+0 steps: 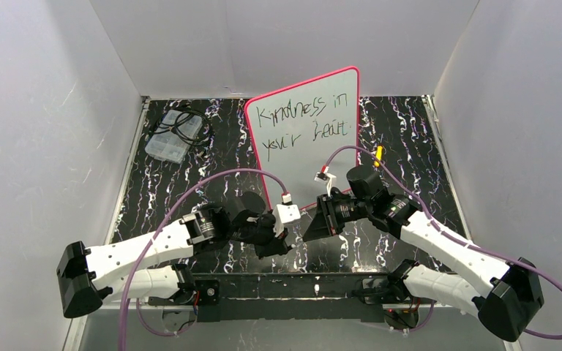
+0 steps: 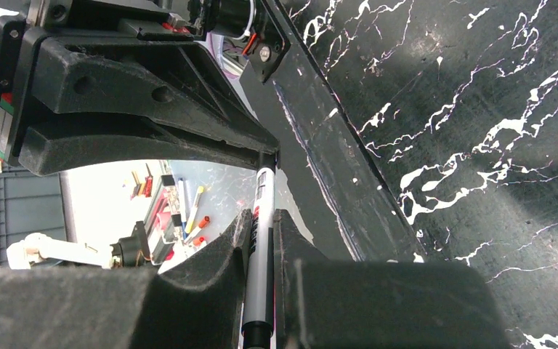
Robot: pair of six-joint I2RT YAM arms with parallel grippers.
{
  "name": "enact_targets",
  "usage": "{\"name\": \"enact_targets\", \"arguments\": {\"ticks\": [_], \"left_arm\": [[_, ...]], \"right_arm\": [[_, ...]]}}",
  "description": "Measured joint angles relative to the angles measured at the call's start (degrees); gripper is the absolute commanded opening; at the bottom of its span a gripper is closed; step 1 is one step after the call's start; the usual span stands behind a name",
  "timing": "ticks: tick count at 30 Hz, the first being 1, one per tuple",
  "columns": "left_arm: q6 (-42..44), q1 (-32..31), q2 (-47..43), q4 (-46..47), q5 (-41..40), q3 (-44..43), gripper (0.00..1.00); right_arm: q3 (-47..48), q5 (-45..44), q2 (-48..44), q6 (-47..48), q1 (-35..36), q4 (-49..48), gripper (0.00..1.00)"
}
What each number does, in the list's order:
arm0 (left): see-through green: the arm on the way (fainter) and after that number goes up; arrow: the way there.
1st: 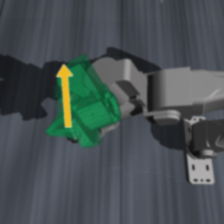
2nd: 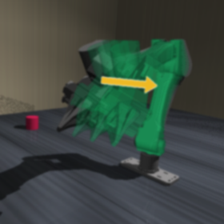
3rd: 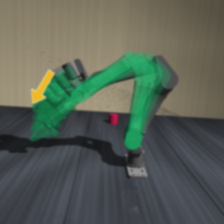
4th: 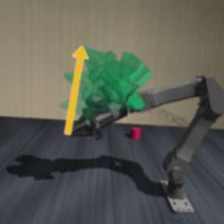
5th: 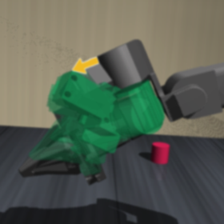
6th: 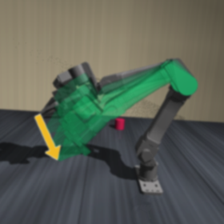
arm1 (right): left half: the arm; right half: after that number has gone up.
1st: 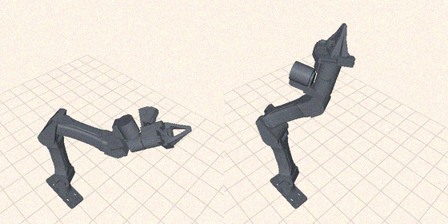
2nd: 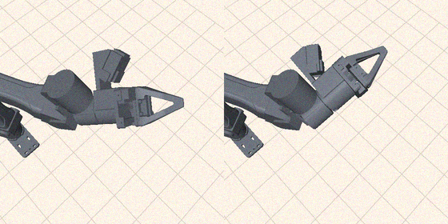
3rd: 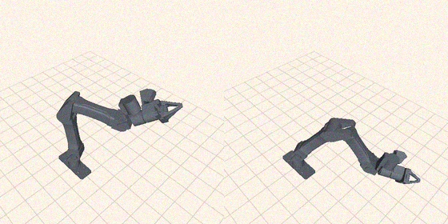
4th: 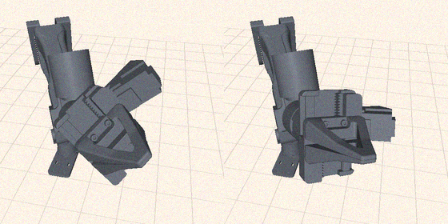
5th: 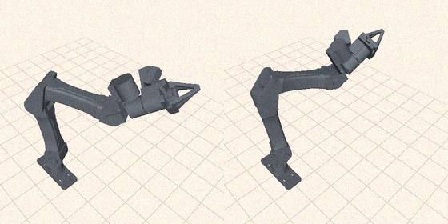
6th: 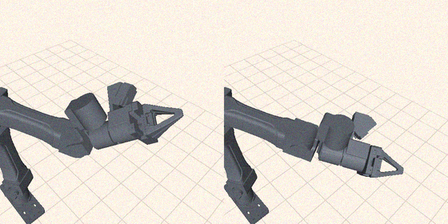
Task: Write a sentence on the whiteboard
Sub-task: Close the whiteboard marker at the center of the board.
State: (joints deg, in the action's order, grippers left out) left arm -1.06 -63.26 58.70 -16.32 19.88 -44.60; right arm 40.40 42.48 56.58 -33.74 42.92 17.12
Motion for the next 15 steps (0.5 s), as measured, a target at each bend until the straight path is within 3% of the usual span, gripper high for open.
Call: {"name": "enact_targets", "arguments": {"ticks": [15], "left_arm": [[-0.07,-1.97,0.00,0.07,-1.75,0.39,0.00]], "right_arm": [[-0.87,-1.66,-0.72,-1.01,1.53,-0.96,0.01]]}}
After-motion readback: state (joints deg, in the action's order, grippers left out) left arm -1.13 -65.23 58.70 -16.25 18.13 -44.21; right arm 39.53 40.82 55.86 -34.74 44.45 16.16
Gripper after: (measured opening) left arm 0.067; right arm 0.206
